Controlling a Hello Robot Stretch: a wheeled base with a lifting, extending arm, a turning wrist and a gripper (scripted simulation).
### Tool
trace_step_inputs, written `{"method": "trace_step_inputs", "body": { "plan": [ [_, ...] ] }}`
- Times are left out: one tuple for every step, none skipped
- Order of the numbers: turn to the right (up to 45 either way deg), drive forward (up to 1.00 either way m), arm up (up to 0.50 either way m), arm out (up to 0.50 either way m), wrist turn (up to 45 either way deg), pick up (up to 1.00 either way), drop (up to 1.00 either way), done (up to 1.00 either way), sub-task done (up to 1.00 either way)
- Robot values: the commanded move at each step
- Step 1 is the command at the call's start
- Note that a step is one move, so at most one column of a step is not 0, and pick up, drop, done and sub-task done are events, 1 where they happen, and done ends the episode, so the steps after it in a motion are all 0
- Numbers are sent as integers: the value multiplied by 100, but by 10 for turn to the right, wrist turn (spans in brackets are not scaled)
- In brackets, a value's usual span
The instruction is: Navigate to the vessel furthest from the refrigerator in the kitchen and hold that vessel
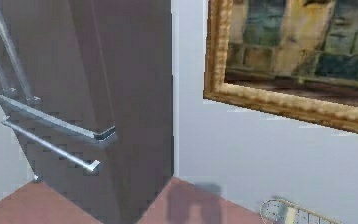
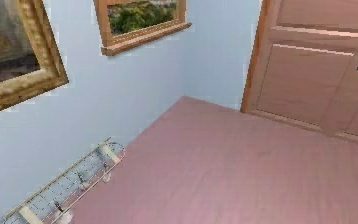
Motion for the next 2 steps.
{"method": "trace_step_inputs", "body": {
  "plan": [
    [390, 0, 0, 0, 0, 0, 0, 0, 0],
    [0, 15, 0, 0, 0, 0, 0, 0, 0]
  ]
}}
